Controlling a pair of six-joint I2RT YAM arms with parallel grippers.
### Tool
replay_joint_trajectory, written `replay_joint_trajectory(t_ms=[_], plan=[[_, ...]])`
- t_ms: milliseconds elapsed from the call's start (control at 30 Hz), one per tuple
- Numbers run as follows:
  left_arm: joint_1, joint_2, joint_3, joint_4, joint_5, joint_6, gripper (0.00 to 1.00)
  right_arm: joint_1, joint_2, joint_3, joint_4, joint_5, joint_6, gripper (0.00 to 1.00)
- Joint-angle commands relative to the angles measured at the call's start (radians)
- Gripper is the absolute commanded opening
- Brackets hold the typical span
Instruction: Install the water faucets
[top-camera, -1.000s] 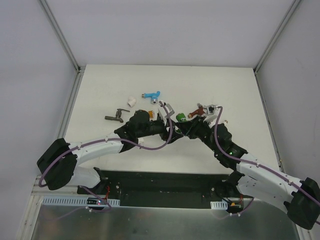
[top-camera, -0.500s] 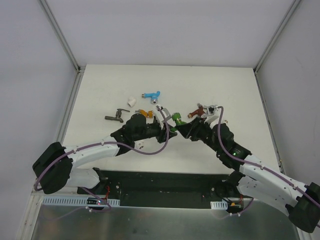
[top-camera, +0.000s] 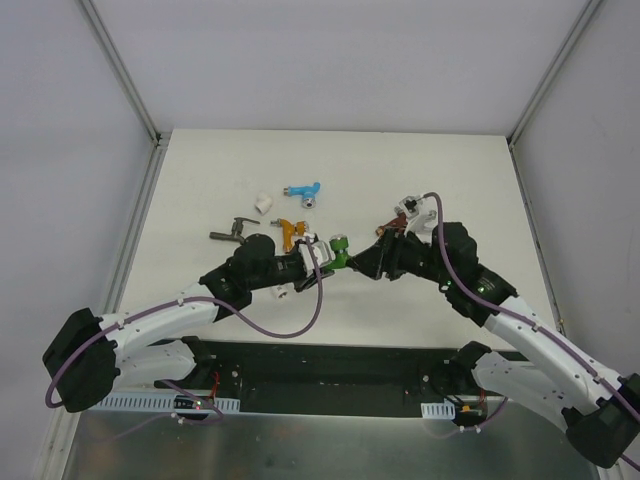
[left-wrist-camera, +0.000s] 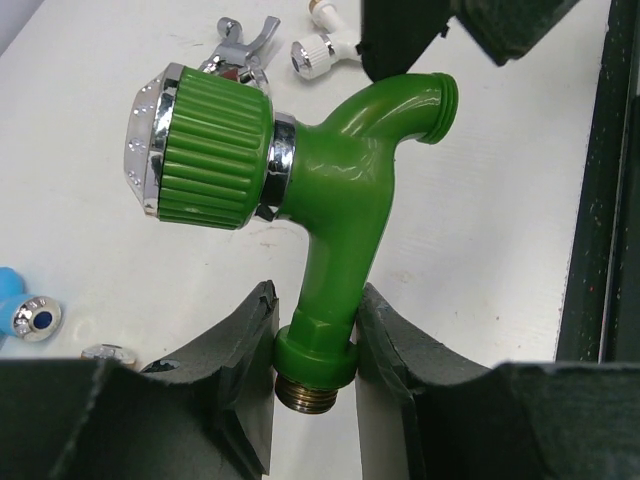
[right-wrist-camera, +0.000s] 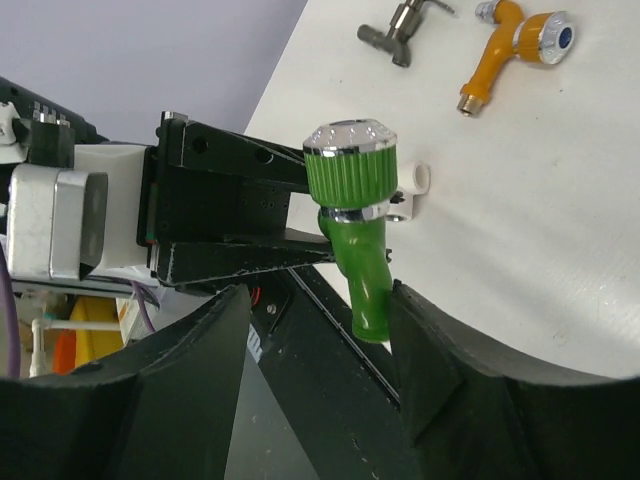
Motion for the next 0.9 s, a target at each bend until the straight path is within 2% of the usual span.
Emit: replay_joint_trajectory(t_ms=[0, 333, 767, 867], plan=[[-0.002, 0.004, 0.059, 0.003, 0.09, 0.116, 0.0, -0.005, 0.069, 0.068, -0.008, -0.178, -0.033, 0.6], [-0.002, 0.027, 0.084, 0.108, 0.144, 0.069, 0.0, -0.005, 0.147, 0.048, 0.107, -0.174, -0.014, 0.48], [-0.002, 0.058, 0.093, 0.168, 0.115, 0.029, 0.0, -0.003, 0.189, 0.011, 0.193, -0.177, 0.021, 0.37], [-0.003, 0.061, 0.091, 0.171, 0.115, 0.027, 0.0, -0.002, 0.186, 0.005, 0.201, -0.169, 0.015, 0.29]])
